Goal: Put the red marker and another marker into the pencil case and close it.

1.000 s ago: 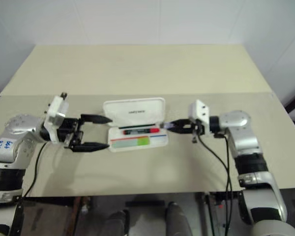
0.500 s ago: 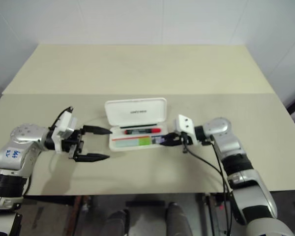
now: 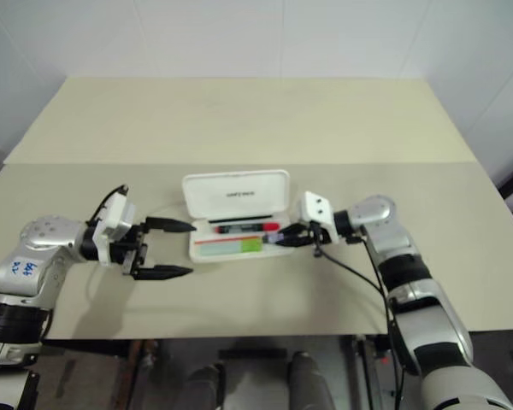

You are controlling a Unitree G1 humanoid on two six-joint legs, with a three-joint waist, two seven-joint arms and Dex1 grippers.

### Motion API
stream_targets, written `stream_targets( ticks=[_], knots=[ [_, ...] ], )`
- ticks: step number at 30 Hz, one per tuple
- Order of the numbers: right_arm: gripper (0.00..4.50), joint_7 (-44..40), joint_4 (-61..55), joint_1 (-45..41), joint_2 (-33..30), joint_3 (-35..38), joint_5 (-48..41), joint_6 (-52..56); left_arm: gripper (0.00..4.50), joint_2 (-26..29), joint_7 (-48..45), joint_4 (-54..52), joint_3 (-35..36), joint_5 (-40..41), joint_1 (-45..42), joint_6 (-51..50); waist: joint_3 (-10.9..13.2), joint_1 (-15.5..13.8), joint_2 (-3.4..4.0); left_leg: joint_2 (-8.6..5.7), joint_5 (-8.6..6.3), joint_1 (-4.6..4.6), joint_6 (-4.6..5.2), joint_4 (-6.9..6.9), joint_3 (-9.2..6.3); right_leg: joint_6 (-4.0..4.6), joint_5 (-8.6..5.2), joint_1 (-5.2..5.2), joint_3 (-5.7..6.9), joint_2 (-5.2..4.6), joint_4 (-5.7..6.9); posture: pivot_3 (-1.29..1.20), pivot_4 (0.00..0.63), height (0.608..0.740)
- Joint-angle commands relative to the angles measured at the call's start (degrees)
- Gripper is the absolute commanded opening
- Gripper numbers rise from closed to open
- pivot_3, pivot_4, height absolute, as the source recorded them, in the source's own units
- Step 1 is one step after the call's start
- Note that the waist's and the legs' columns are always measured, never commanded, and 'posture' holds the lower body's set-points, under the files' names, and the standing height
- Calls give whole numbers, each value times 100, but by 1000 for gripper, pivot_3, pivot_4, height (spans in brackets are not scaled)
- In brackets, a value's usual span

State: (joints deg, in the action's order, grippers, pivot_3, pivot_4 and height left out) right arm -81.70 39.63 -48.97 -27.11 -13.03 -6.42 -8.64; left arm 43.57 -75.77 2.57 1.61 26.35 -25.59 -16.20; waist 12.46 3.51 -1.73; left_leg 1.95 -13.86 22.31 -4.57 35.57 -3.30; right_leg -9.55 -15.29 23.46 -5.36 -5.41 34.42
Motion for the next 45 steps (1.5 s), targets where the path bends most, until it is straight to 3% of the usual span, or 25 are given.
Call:
stream_targets(
  ticks=[1,7,12,20,27,31,41,45],
  knots=[
    [2371,-87,26,-158,-12,65,18,-193,4500,18,20,-207,71,18,15,90,0,1,0,0,0,0,0,0,0,0,0,0,0,0,0,0,150,740],
    [4446,-148,-344,-258,-120,226,-182,-121,4500,5,52,-170,59,2,-17,97,0,3,0,0,0,0,0,0,0,0,0,0,0,0,1,0,150,740],
    [4446,-47,-1688,67,-395,631,-789,564,4500,-40,93,-132,80,51,-57,73,0,-16,0,0,0,2,0,-1,0,0,0,3,0,0,2,0,150,740],
    [4446,551,-3968,1491,-1312,1614,-1623,1821,4500,-60,261,-13,340,173,7,54,0,-86,-1,0,-3,6,-1,-2,-7,3,-11,3,5,-1,0,0,150,740],
    [4446,961,-4621,2654,-1917,2458,-1899,2089,4500,-35,362,104,650,209,146,51,-1,-59,-2,0,-4,0,0,-3,-2,7,-13,1,4,-2,-2,0,150,740],
    [4500,1171,-4697,3003,-2042,2739,-1875,1980,3650,-57,432,163,729,166,160,115,-1,-45,-2,0,-3,-1,0,0,0,11,-16,0,3,-2,-3,0,150,740],
    [4500,1484,-4944,3071,-1964,2729,-1972,2008,133,-192,554,259,781,179,80,316,-1,-54,-2,0,-3,2,1,2,1,9,-14,0,2,-3,-8,0,150,740],
    [4500,1539,-4969,3090,-1938,2683,-1974,1993,24,-359,836,129,940,304,132,241,-1,-56,-2,0,-3,3,1,1,1,8,-14,0,2,-3,-11,0,150,740]
  ],
)
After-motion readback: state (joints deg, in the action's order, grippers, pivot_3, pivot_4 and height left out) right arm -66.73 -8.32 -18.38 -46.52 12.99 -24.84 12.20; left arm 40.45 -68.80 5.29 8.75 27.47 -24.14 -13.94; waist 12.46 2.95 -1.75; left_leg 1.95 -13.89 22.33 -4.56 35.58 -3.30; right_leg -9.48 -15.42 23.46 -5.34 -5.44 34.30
